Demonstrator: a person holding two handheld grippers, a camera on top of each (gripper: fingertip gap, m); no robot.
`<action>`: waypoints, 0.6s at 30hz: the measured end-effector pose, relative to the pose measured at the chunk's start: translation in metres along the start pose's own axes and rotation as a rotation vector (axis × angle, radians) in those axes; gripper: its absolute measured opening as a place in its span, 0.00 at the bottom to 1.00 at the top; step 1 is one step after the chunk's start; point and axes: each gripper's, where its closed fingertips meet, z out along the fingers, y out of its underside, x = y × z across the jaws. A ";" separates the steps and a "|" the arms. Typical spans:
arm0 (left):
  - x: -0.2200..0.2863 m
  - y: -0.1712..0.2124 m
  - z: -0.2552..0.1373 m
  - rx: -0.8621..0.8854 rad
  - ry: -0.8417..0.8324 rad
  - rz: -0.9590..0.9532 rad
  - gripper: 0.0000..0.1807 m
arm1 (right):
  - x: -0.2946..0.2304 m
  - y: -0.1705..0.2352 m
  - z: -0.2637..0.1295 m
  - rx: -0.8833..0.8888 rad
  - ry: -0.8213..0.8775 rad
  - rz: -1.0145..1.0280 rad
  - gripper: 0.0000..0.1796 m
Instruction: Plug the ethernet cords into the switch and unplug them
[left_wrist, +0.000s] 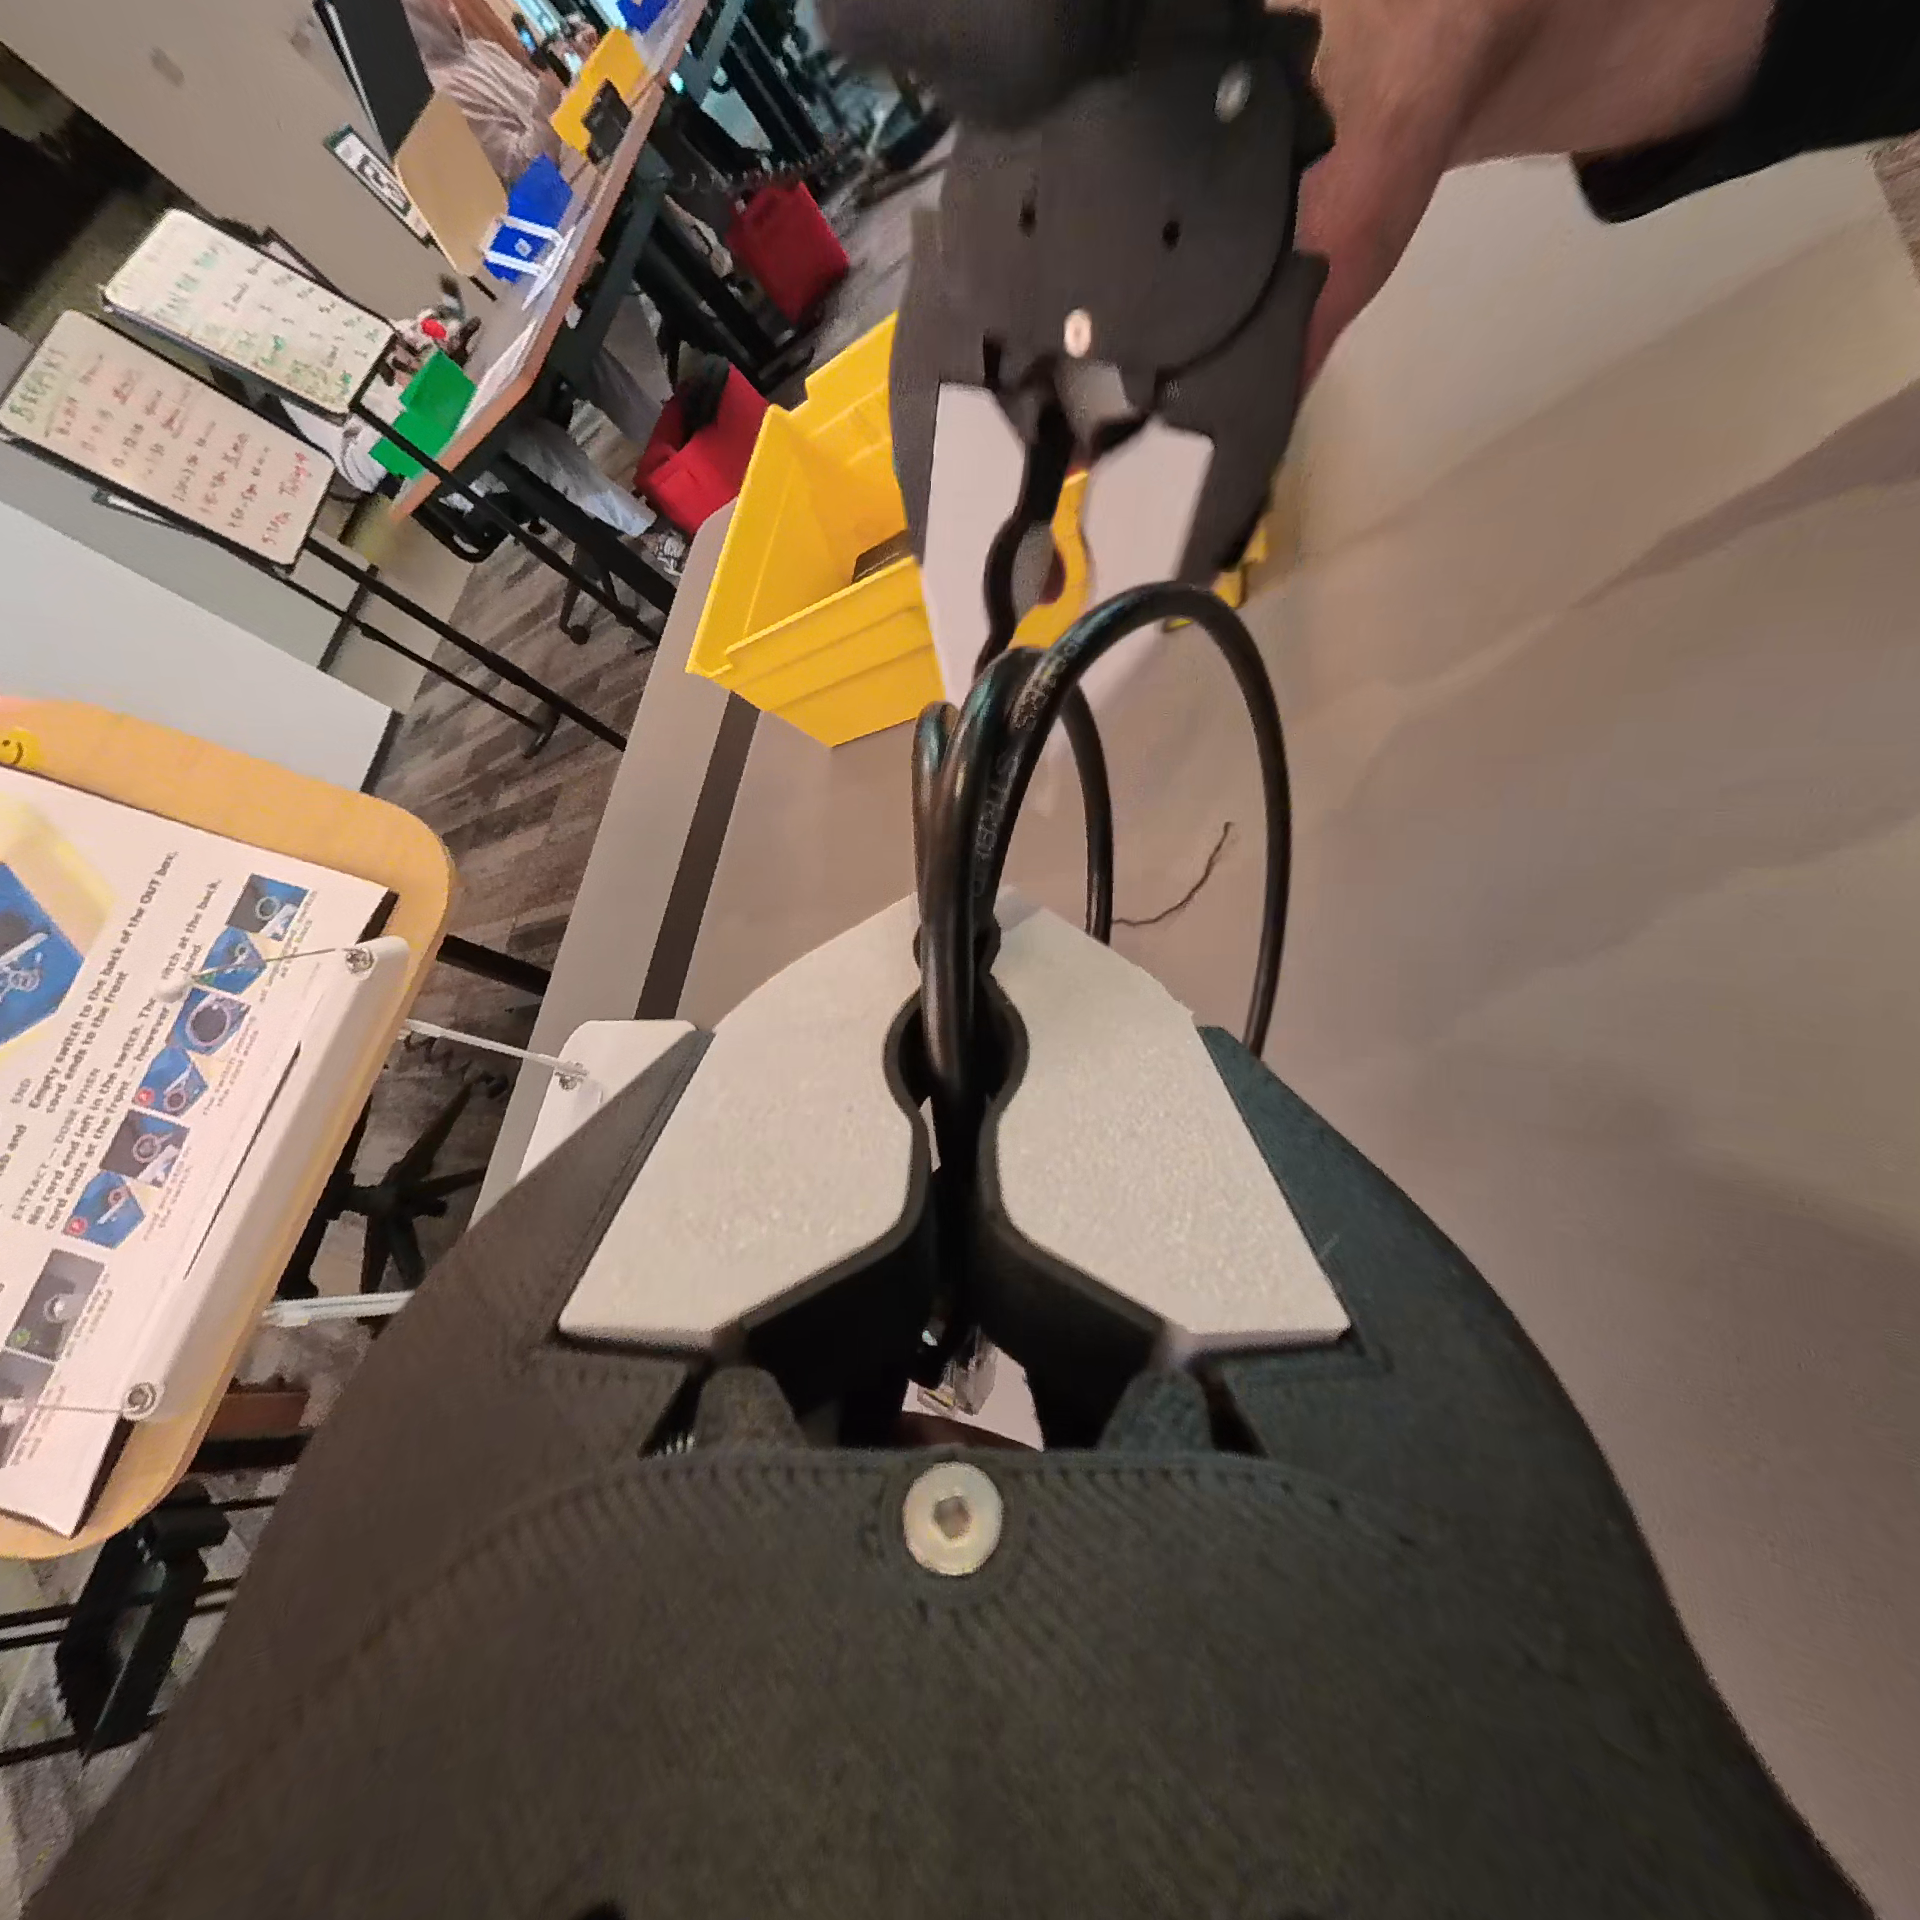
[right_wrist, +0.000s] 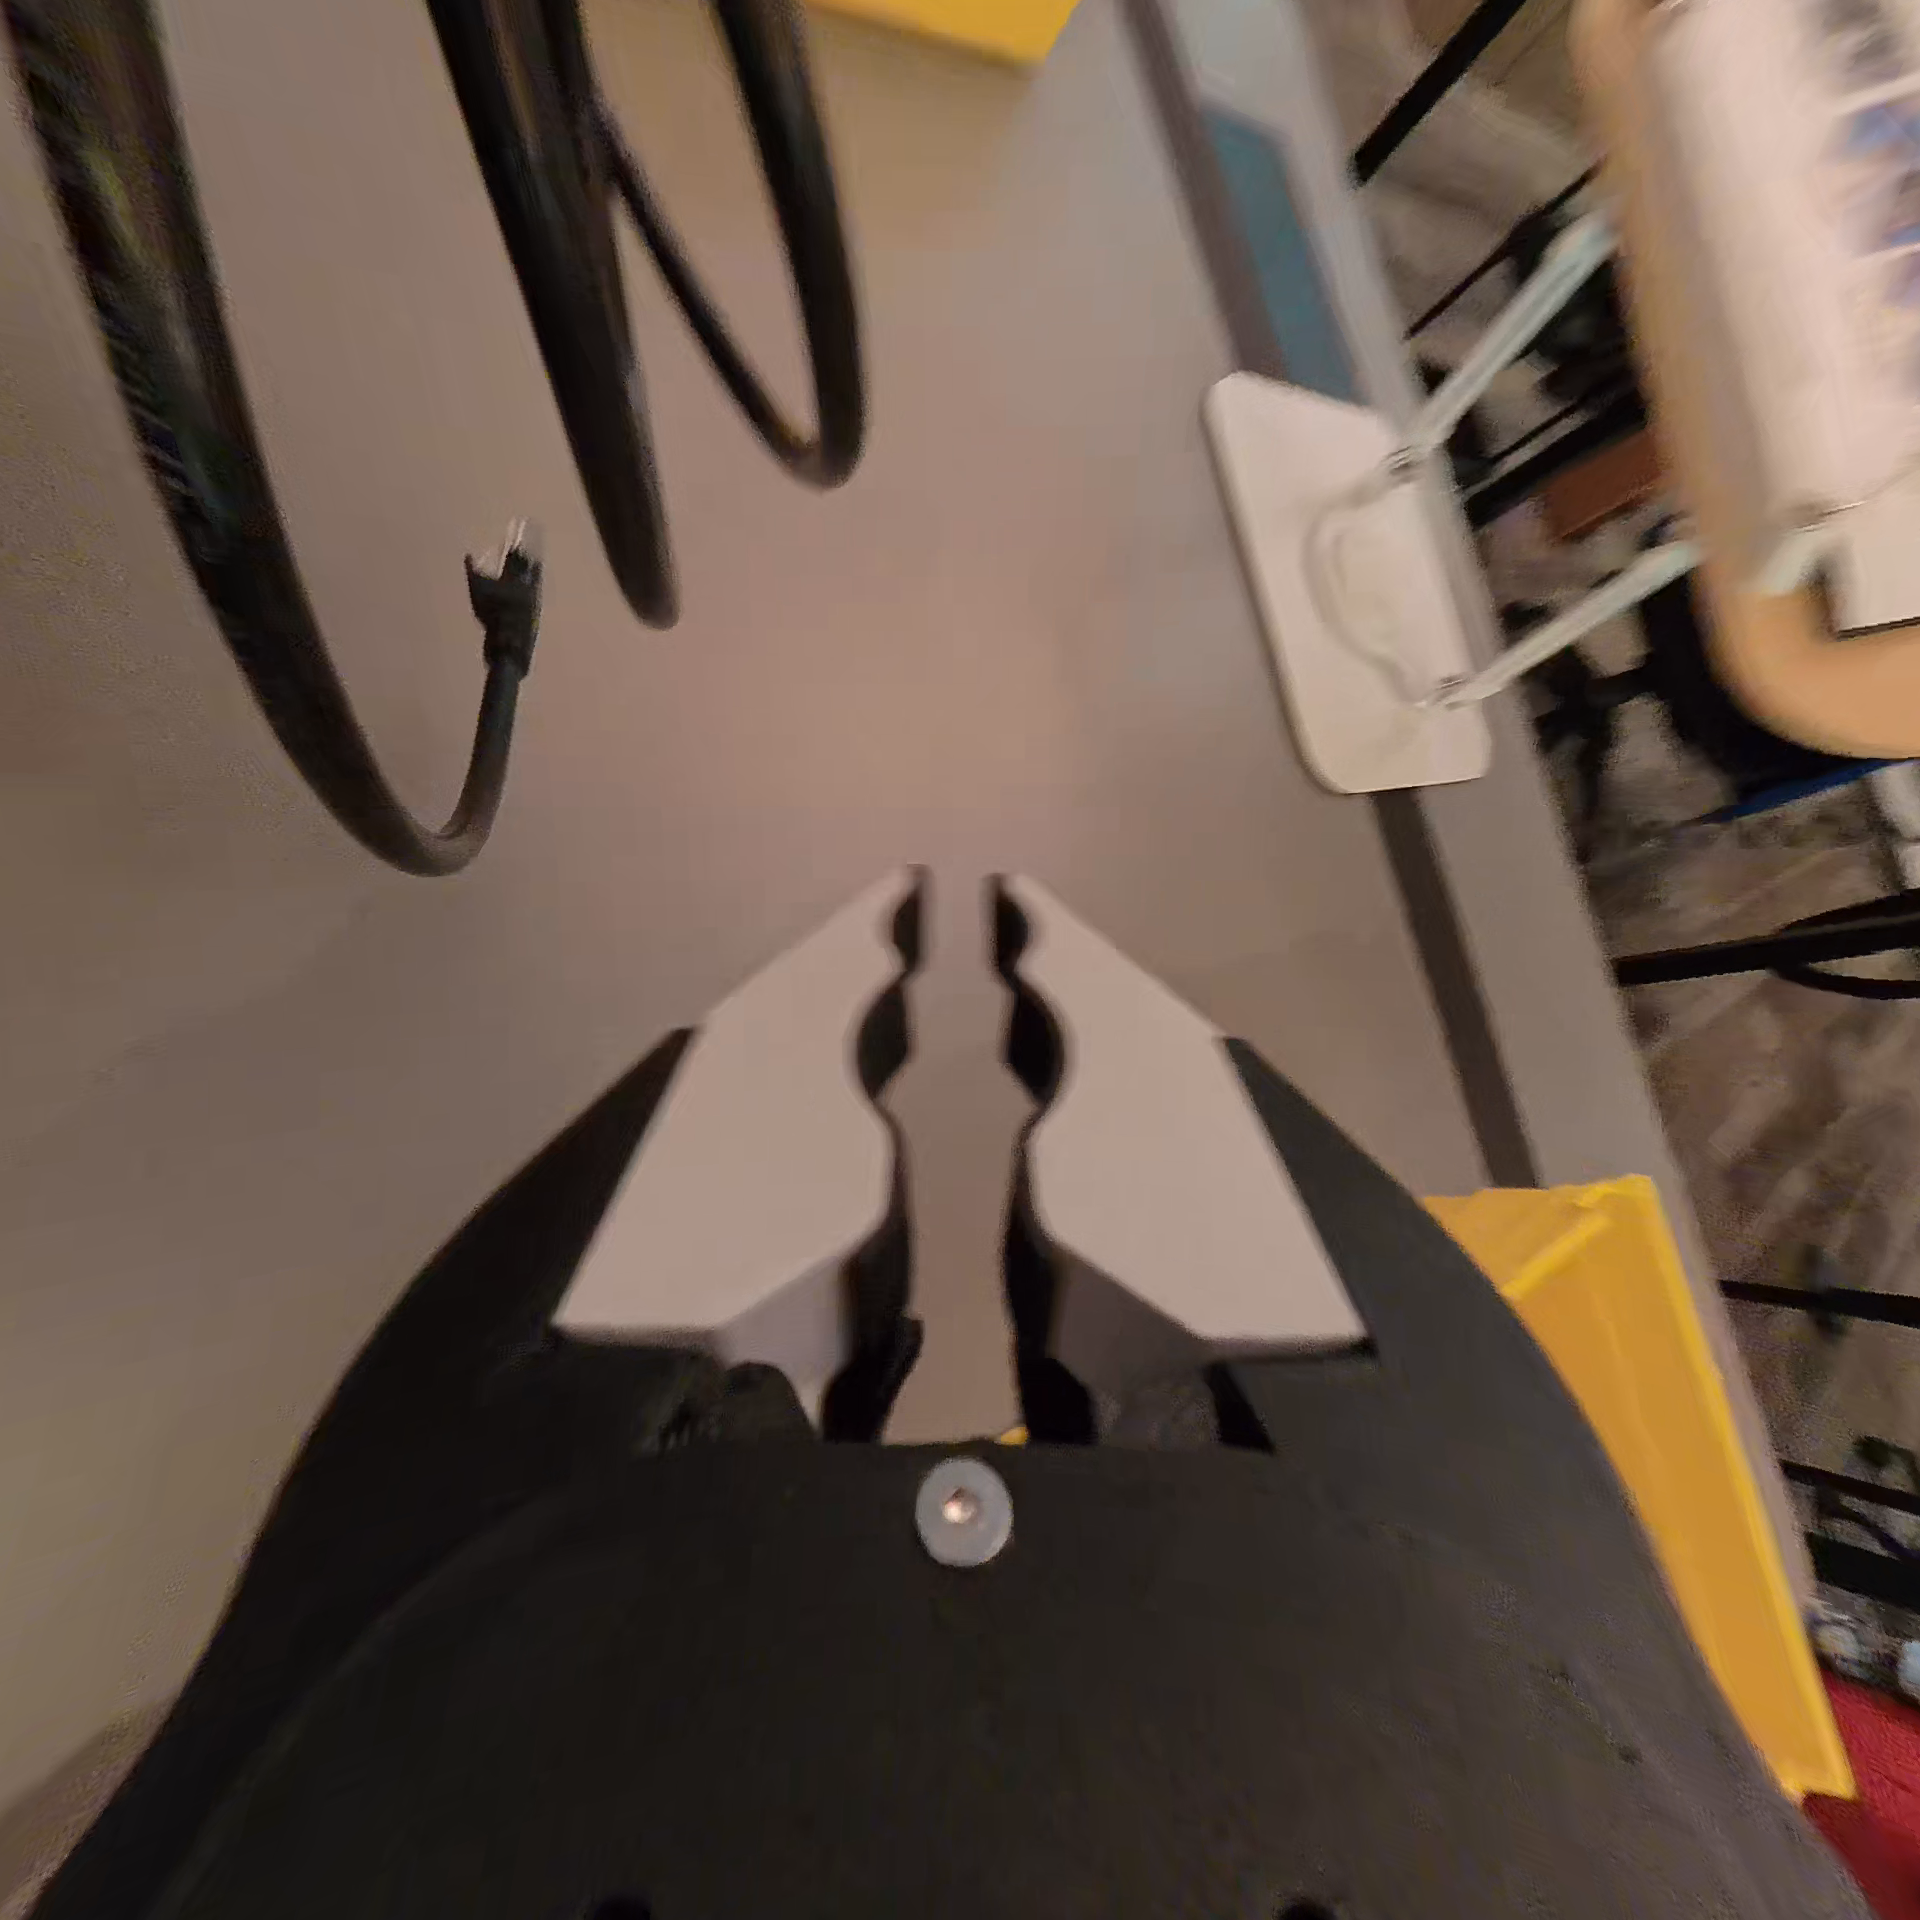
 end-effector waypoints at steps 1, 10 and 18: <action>-0.002 0.001 0.000 -0.001 -0.008 -0.006 0.00 | 0.010 -0.006 -0.007 0.035 0.043 0.003 0.00; -0.010 0.001 0.003 0.005 -0.042 -0.087 0.00 | -0.008 -0.077 -0.070 0.404 -0.093 0.019 0.30; 0.012 -0.005 0.009 -0.046 0.009 0.015 0.00 | -0.047 -0.090 -0.039 0.308 -0.123 -0.120 0.32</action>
